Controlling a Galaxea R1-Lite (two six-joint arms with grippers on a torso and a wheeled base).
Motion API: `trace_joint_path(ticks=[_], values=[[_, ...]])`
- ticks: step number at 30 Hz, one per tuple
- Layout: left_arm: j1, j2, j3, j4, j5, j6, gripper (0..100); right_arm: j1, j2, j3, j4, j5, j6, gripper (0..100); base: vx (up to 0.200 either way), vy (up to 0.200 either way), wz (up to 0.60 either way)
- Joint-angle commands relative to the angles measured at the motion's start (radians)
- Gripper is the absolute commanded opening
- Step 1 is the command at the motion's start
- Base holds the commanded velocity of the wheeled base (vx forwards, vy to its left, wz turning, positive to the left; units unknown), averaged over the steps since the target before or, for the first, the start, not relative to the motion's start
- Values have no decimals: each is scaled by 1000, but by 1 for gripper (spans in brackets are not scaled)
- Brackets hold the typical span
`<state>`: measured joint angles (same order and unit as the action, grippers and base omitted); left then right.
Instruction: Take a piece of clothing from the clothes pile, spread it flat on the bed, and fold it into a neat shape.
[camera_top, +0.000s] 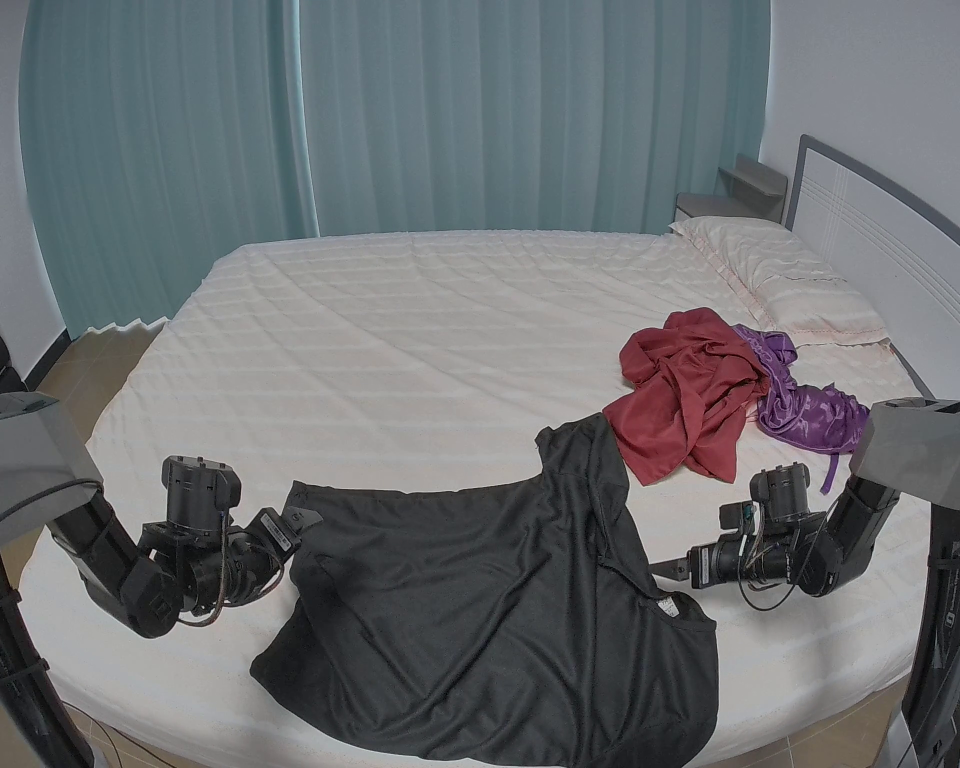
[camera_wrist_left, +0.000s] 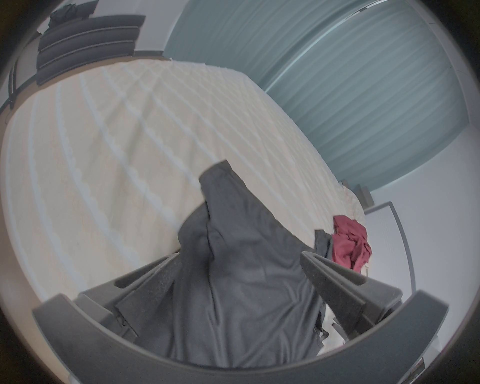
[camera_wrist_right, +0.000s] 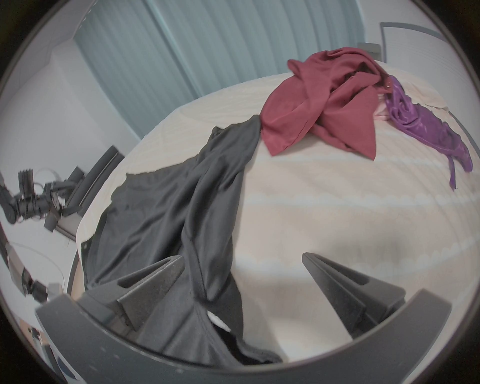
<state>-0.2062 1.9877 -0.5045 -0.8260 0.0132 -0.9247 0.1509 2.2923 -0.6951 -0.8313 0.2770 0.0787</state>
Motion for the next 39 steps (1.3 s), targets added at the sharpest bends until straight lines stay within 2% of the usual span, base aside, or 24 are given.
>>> trace_joint_path(ticks=[1,6,9,10,14,15,16,20,34,35,39], values=[[-42,-46,43,-1,-16,-25,100,22,12,40,-15,16,-47,100,0,0,0],[-53,-43,44,-1,-21,-62,100,84,26,-4,-32,5,-50,100,0,0,0],[-55,-44,44,-1,-19,-63,100,118,38,-34,-32,-24,-63,100,0,0,0],[-55,-43,46,-1,-19,-63,100,136,53,-58,-31,-65,-88,100,0,0,0],[-55,-36,46,-1,-19,-62,100,188,62,-96,-17,-157,-154,100,0,0,0],[-55,-35,46,-1,-19,-62,100,191,62,-98,-19,-164,-157,100,0,0,0],[-55,-27,46,-1,-19,-62,100,208,65,-109,-15,-202,-189,100,0,0,0],[-55,-16,46,-2,-18,-60,100,207,91,-133,-12,-266,-261,100,0,0,0],[-53,-15,43,-2,-18,-59,100,205,98,-219,116,-280,-263,100,0,0,0],[-53,-15,43,-2,-18,-59,100,202,102,-228,130,-292,-263,0,0,0,0],[-53,-15,41,-2,-18,-59,100,190,99,-234,132,-308,-261,0,0,0,0]])
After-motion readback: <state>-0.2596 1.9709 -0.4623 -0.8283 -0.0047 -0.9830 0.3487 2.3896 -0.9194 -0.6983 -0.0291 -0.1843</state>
